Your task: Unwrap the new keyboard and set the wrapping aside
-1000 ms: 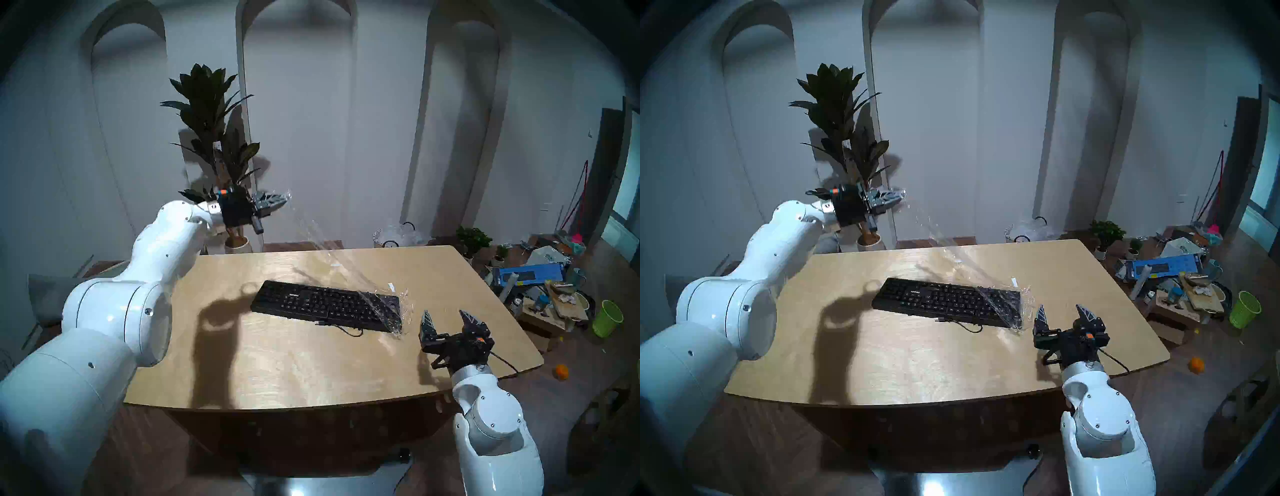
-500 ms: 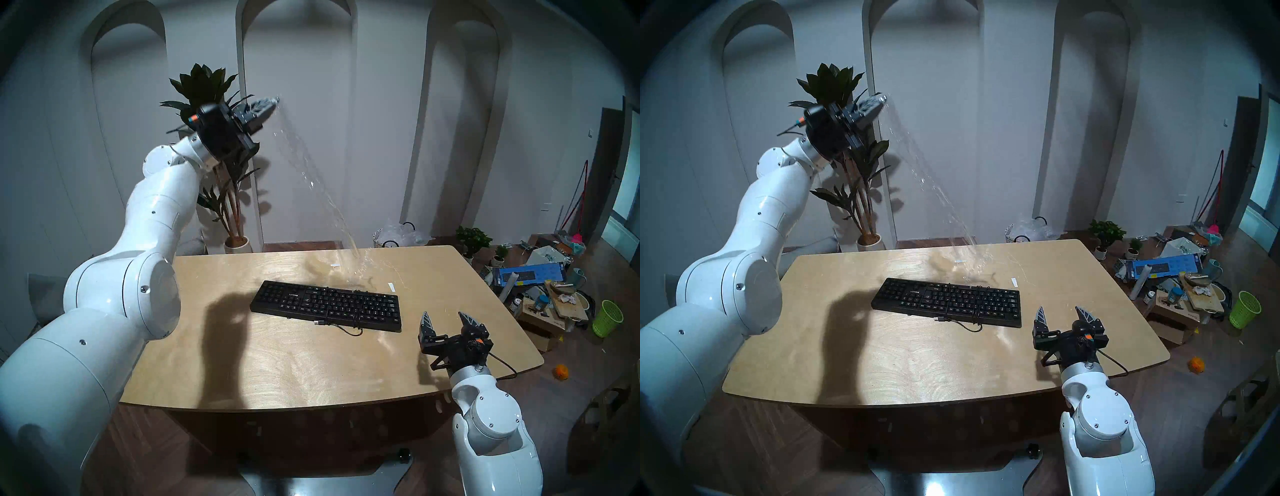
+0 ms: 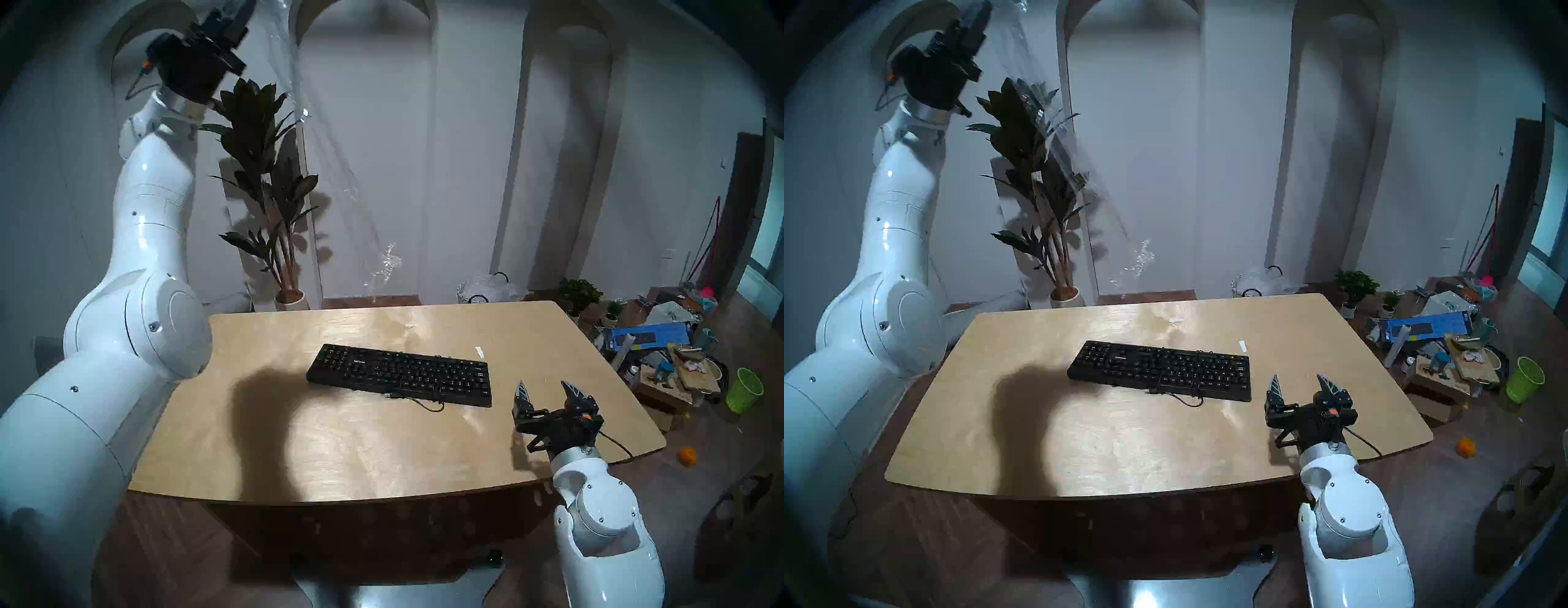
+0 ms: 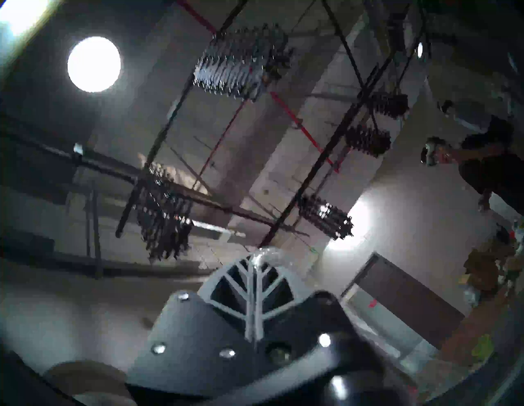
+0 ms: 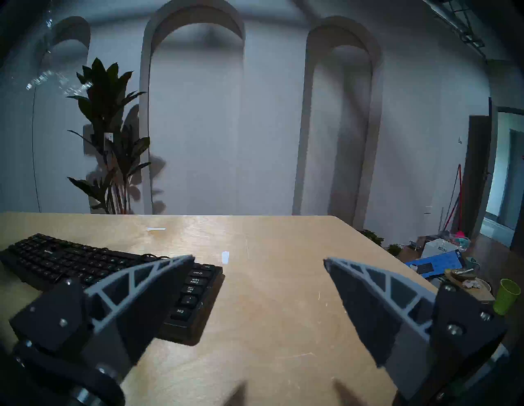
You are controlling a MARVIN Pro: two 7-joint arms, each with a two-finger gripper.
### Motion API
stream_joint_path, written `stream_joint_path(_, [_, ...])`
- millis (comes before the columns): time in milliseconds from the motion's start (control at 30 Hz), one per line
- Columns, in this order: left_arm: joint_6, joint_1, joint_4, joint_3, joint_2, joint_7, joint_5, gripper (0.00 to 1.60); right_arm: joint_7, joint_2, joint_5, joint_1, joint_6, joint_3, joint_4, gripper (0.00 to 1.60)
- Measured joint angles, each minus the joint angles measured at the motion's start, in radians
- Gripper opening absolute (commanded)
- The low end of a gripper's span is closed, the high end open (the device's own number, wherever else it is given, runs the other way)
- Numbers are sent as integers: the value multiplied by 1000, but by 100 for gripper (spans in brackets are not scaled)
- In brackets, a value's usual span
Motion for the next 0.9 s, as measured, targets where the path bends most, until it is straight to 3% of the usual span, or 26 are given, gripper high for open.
stream_joint_path(233, [38,14,-98,-111,21,25,-96,0,0,0,0,3,0,0,-5,160])
stream_joint_path(433, [78,84,-130,-188,29,46,-123,0,0,0,0,4,-1,0,-10,160])
stream_joint_path(667, [117,184,-42,-238,28,44,-70,0,0,0,0,5,-1,0,-13,160])
stream_joint_path(900, [130,290,71,-270,40,17,40,0,1,0,0,5,-1,0,-17,160])
